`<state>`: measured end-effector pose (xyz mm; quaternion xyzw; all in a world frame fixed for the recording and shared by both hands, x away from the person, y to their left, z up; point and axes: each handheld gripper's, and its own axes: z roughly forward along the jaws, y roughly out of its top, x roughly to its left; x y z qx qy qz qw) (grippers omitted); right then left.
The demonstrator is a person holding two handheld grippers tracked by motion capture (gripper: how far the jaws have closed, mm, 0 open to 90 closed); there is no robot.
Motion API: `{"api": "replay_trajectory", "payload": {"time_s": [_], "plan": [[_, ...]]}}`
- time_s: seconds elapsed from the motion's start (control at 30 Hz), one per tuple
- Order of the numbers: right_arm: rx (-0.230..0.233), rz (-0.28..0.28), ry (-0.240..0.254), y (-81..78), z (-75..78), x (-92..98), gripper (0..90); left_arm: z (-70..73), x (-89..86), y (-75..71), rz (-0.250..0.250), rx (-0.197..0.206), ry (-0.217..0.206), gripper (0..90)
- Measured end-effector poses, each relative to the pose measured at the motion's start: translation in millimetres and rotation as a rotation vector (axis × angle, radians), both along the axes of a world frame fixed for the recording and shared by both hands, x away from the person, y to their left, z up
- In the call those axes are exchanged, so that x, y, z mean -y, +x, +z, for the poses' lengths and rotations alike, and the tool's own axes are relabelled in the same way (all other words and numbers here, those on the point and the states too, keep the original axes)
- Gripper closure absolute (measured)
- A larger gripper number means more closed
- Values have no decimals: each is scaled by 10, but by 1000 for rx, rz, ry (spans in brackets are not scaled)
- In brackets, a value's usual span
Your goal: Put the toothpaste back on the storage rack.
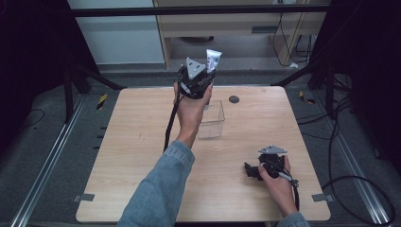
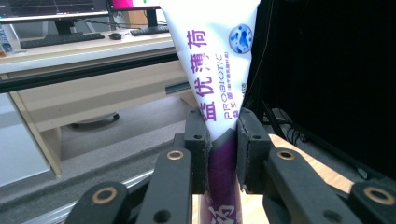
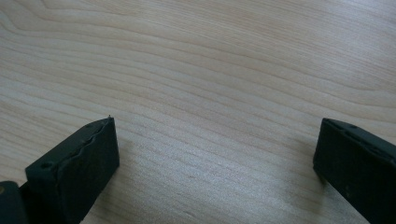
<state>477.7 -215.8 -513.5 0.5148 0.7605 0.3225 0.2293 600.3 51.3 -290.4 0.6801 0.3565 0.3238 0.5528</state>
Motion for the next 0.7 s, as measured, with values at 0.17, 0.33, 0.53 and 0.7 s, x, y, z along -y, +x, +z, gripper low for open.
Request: {"api": "replay_trajectory", "payload": {"time_s": [0.17, 0.33, 0.53, 0.7], "plan": [[-1, 0, 1, 0, 0, 0, 5, -21, -30, 73, 2, -1, -9, 765], [0, 1, -1, 0, 0, 1, 5, -40, -33, 99, -1, 9, -11, 764], [-1, 1, -2, 0, 1, 1, 5, -82, -28, 147, -6, 12, -34, 764], [-4, -4, 3, -3, 3, -2, 5, -171, -4, 175, -13, 13, -42, 764]]}}
